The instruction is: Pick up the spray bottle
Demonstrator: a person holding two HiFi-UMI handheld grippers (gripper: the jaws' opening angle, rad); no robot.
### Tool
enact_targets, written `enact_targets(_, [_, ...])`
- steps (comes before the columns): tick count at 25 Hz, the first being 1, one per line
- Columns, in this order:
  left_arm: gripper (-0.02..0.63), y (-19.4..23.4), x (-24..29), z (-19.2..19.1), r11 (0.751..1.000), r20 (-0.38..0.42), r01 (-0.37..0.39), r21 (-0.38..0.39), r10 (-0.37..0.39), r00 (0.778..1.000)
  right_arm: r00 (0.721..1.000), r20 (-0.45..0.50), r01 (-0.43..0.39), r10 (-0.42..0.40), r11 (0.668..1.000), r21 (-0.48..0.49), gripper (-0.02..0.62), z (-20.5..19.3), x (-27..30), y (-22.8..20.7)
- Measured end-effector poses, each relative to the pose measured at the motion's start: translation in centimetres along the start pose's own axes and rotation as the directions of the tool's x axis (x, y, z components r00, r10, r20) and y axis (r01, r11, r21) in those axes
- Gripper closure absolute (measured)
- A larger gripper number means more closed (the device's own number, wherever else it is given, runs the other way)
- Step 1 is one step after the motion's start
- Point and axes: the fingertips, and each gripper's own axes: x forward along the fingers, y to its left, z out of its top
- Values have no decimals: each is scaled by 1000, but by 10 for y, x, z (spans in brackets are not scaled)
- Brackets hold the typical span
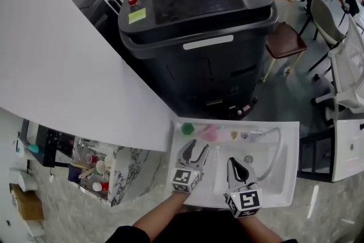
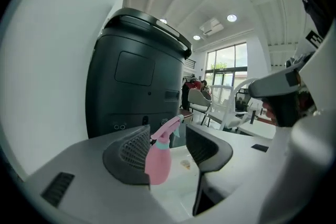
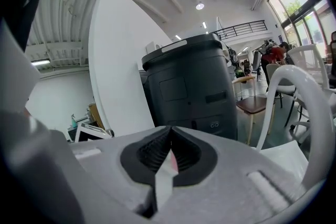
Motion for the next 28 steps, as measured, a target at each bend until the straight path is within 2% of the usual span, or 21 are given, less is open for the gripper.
enact_targets(5, [350,1,44,-19,997,-50,40,59,-37,998,1000,-9,9,-8,1000,22,597,-2,8,-16])
enact_targets(10, [328,12,71,-38,998,-104,7,65,0,995,1000,-10,1,0,1000,23,597,-1,13,-24])
enact_targets(15, [328,18,93,-54,998,-148,5,68,5,989,1000,-15,0,0,1000,6,597,0,12,-30])
enact_targets(24, [371,22,112,-58,999,-146,10,42,-4,989,1000,-24,-17,17,1000,7,597,-5,9,-29])
enact_targets(28, [371,20,110,-57,997,-149,16,71,-5,989,1000,-21,-15,15,1000,4,597,-4,9,-30])
